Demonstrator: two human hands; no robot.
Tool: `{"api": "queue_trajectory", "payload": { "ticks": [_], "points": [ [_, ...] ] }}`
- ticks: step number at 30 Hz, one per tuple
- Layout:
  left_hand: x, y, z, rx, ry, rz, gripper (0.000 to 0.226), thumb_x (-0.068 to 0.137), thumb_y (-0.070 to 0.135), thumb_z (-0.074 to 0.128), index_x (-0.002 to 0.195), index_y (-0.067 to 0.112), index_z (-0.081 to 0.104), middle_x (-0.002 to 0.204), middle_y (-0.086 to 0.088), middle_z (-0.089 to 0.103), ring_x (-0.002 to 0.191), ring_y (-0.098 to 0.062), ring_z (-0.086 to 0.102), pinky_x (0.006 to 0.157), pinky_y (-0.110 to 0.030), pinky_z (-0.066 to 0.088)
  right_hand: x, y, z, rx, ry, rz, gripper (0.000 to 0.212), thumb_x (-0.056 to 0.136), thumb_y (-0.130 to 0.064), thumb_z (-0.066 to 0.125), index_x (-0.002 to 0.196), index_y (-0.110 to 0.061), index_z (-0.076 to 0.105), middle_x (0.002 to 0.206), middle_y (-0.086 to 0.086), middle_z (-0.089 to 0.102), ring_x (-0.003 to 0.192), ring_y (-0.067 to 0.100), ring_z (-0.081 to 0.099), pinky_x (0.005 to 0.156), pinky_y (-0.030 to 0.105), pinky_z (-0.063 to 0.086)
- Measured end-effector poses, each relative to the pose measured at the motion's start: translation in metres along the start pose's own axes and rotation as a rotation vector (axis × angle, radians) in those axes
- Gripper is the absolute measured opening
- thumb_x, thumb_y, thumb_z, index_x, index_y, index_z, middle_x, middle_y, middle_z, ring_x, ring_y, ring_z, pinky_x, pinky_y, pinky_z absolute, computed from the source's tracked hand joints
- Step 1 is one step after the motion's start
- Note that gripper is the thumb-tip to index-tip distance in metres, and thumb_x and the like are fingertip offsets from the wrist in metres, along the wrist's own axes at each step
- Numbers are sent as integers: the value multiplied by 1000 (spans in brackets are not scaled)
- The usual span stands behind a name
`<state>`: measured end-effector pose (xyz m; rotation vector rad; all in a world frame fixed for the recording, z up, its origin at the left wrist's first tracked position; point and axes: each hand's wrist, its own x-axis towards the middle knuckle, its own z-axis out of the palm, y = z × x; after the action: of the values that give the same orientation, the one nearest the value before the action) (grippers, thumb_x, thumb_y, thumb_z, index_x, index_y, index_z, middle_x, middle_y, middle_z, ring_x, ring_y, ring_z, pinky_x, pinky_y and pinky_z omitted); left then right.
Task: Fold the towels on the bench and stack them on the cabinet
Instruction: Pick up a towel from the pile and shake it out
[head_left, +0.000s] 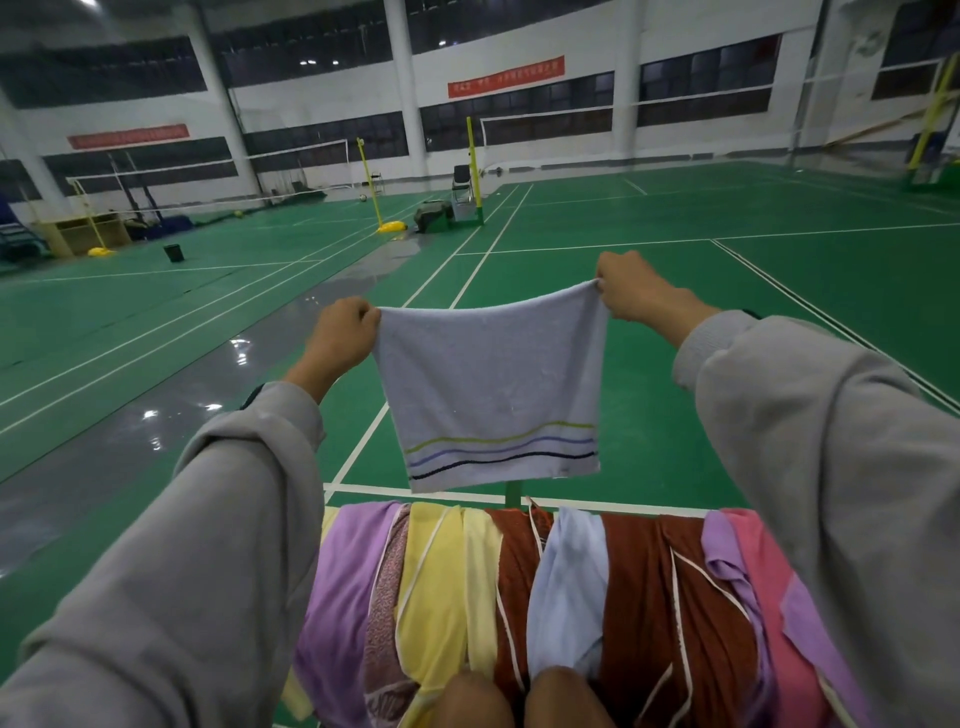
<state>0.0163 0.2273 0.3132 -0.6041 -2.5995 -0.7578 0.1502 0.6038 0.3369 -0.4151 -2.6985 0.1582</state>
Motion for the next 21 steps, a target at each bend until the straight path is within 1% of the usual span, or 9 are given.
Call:
{"api": "queue_trajectory", "payload": {
  "ticks": [2,3,5,7,9,12,15,17,21],
  "points": [
    [1,1,4,-75,22,-61,35,106,25,45,75,10,50,72,-7,50,71,-25,46,69,-36,39,2,2,1,19,31,17,16,101,-4,48,114,3,55,108,28,57,89,42,58,73,41,46],
    [0,2,4,-94,28,-78,38,107,29,45,73,11,47,71,-7,48,70,-25,43,68,-36,37,2,2,0,28,43,18,16,102,-4,48,113,4,56,105,26,57,89,41,58,73,41,46],
    [-1,2,4,-104,49,-105,45,105,35,48,67,12,45,66,-7,45,64,-24,40,64,-35,35,2,2,0,55,43,25,16,102,-5,49,108,3,62,99,20,60,85,37,57,75,41,50],
    [-1,3,2,-120,81,-135,49,104,38,51,62,13,44,60,-5,41,57,-21,34,57,-33,31,2,3,0,67,28,34,19,102,-6,48,100,2,66,99,22,66,78,35,58,75,41,53],
    [-2,3,1,-131,86,-153,52,103,39,52,59,12,45,57,-6,39,54,-20,31,54,-31,28,-1,3,0,55,11,38,18,101,-6,47,93,0,63,97,23,65,74,34,56,71,41,51],
    [-4,4,0,-147,72,-182,52,103,40,51,62,9,51,57,-8,42,54,-21,32,54,-30,30,-4,4,1,18,12,58,16,102,-12,47,96,-5,60,98,19,61,80,37,57,73,42,49],
    [-1,-1,0,-126,56,-170,55,103,41,53,65,1,58,58,-10,47,55,-22,38,56,-30,33,-5,4,-3,11,17,62,23,104,-22,51,104,-5,66,103,19,63,87,39,60,77,42,50],
    [1,-8,2,-97,31,-145,56,102,43,55,72,-4,62,62,-16,55,58,-23,43,59,-31,37,-5,4,-5,14,14,65,27,103,-30,57,105,-7,71,108,20,66,92,40,64,81,43,52],
    [1,-20,8,-62,-5,-132,46,102,44,57,82,4,70,74,-13,68,63,-24,53,71,-36,52,-8,7,-1,51,-39,73,25,97,-31,66,100,-8,75,103,17,71,86,35,65,84,44,56]
  ]
}}
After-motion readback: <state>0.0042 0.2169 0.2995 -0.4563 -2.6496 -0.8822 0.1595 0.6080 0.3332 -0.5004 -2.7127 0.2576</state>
